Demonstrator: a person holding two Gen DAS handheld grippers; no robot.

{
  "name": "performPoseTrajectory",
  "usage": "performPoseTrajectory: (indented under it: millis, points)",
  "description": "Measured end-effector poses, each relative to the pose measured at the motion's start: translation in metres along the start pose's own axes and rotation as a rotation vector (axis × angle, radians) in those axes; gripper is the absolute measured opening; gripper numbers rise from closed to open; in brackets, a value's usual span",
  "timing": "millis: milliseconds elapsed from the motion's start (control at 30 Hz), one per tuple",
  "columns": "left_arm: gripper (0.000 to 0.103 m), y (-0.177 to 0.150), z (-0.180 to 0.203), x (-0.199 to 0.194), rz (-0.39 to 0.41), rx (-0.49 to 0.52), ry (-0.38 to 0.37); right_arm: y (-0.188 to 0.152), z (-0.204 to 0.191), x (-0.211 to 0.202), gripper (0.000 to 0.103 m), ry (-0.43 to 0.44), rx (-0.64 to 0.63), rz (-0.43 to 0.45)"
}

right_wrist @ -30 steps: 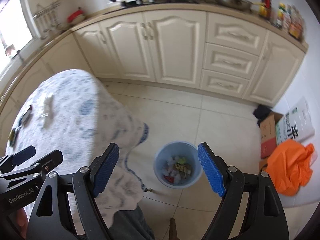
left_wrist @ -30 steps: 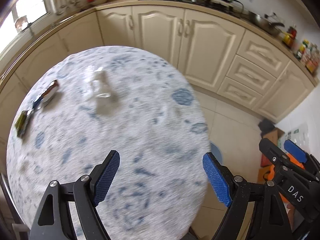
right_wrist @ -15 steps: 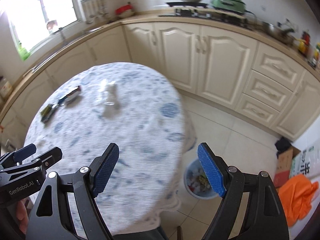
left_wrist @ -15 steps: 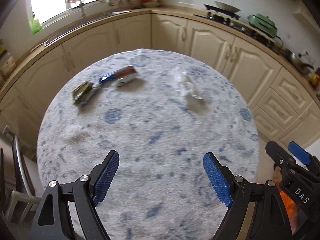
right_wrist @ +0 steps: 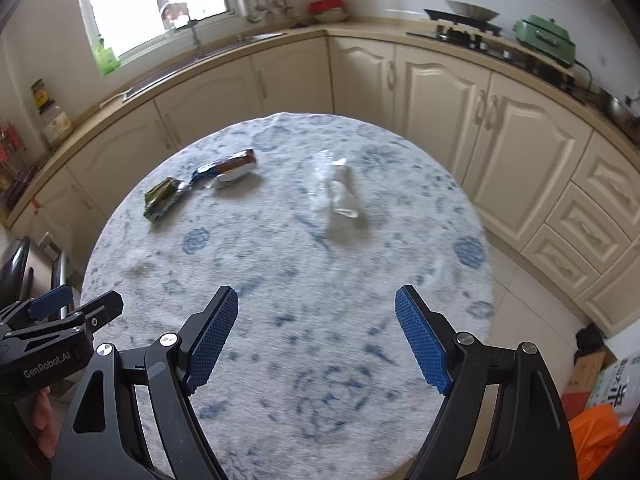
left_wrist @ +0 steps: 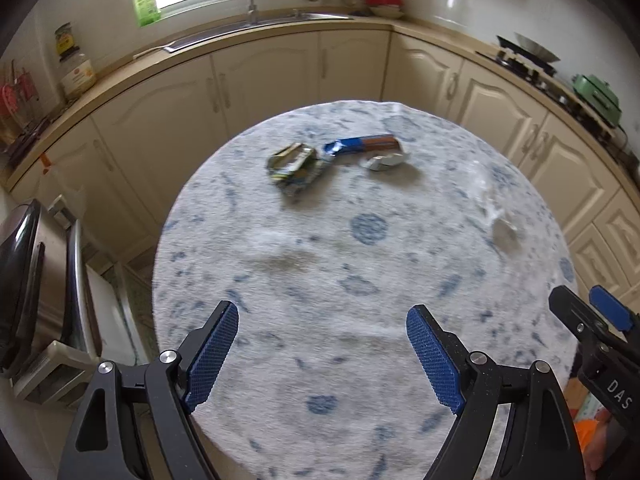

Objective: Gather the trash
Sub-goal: 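Grasp the crumpled green-white packet with the left gripper while the right reaches toward the white wrapper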

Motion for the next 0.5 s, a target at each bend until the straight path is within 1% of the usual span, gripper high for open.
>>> performPoseTrajectory:
  millis: [133, 300, 400, 500]
  points:
    - [0.086, 0.013, -0.015, 0.012, -0.023, -0.037, 0.014, 0.01, -0.011, 0.015, 0.083, 0.029, -0.023, -0.026]
    - [0.09, 0.041, -0.021, 0.043, -0.053, -0.048, 0.03, 0.03, -0.015, 0.038, 0.083, 0.028, -0.044, -0.054]
    - [0.092, 0.064, -0.018, 0.07, -0.072, -0.029, -0.007, 0.046, -0.016, 0.057, 0.083, 0.024, -0.049, -0.076]
    - [0.093, 0.093, -0.013, 0.099, -0.081, -0.009, -0.035, 0.063, -0.015, 0.077, 0.083, 0.01, -0.054, -0.093]
Point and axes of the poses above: each gripper's, at about its wrist camera, not at the fingertips, and x roughly the way its jaws point, z to its right, y to its top, the point moved 2 cm from there along x, roughly the way its jaws point, and after that the axes turned 8 degrees about y, right-handed, at the moved point
